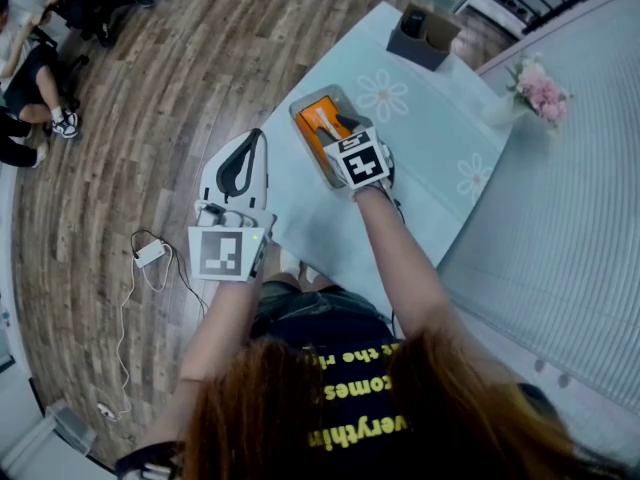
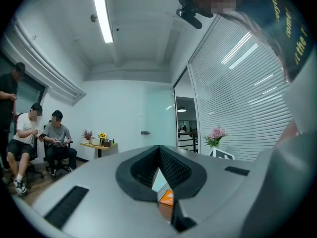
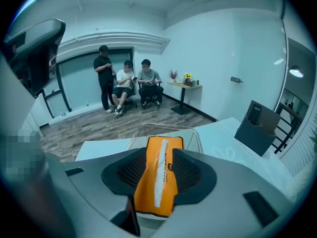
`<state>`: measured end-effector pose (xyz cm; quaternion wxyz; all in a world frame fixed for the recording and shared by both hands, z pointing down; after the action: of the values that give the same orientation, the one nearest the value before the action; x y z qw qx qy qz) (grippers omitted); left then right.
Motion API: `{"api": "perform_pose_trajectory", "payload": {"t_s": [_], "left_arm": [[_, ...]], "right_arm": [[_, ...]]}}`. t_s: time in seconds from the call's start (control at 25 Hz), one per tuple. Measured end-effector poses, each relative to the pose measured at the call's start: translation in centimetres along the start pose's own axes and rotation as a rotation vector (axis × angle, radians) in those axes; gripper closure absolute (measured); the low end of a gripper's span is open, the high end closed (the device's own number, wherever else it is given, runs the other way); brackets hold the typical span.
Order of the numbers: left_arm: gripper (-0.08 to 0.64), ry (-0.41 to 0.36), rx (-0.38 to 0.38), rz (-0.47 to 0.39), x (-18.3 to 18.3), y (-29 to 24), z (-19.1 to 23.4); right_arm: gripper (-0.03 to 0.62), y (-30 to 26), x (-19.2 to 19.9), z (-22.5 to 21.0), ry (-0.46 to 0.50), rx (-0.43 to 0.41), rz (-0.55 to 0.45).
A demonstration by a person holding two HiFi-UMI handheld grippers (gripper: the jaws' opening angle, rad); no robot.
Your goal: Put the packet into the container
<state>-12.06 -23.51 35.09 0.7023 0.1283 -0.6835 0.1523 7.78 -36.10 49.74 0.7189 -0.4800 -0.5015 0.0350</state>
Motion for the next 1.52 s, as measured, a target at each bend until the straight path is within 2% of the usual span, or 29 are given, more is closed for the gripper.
{"api": "perform_pose_trajectory", "payload": {"t_s": [0.08, 0.2, 0.32, 0.44, 0.76, 1.0, 1.2, 1.32, 1.52], "left_arm": [[0.558, 0.001, 0.002, -0.004, -0.1, 0.0, -0.1], [0.558, -0.003, 0.005, -0.008, -0.2, 0.0, -0.2], [0.558, -0.003, 0.004, -0.004, -0.2, 0.0, -0.3], [0.558, 0.000, 0.003, -0.003, -0.1, 0.1, -0.4], [0.558, 0.000, 0.010, -0.008, -0.3, 0.1, -0.7], [0.558, -0.005, 0.022, -0.017, -0.8, -0.1, -1.0], [0.558, -0.002, 0.039, -0.023, -1.0, -0.4, -1.5], [0.558, -0.014, 0.048, -0.026, -1.1, -0.4, -1.6], [0.558, -0.019, 0.058, -0.036, -1.2, -0.3, -1.8]], "right_arm": [[0.459, 0.1, 0.2, 0.1, -0.008, -0.010, -0.003], [0.512, 0.3, 0.4, 0.2, -0.019, -0.016, -0.011], [0.542, 0.6, 0.5, 0.2, -0.023, -0.018, -0.030], [0.563, 1.2, 0.5, 0.3, -0.024, -0.011, -0.100], [0.569, 4.7, -0.8, 0.6, -0.047, 0.013, -0.357], [0.569, 8.3, -3.1, 0.8, -0.107, -0.043, -0.595], [0.569, 11.4, -4.5, 1.6, -0.083, -0.038, -0.751], [0.569, 12.9, -4.4, 2.5, -0.087, -0.055, -0.807], [0.569, 14.9, -4.2, 3.6, -0.104, -0.081, -0.835]]}}
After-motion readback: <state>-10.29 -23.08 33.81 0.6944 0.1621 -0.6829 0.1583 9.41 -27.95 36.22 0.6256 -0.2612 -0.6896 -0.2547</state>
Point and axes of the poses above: the fingertips, and each gripper's own axes: y backward along the fingers, z to its left, x out of its underside, the point moved 10 cm from there along y, backward along the fingers, and after that the axes turned 2 degrees about z, right-handed, at the moved point
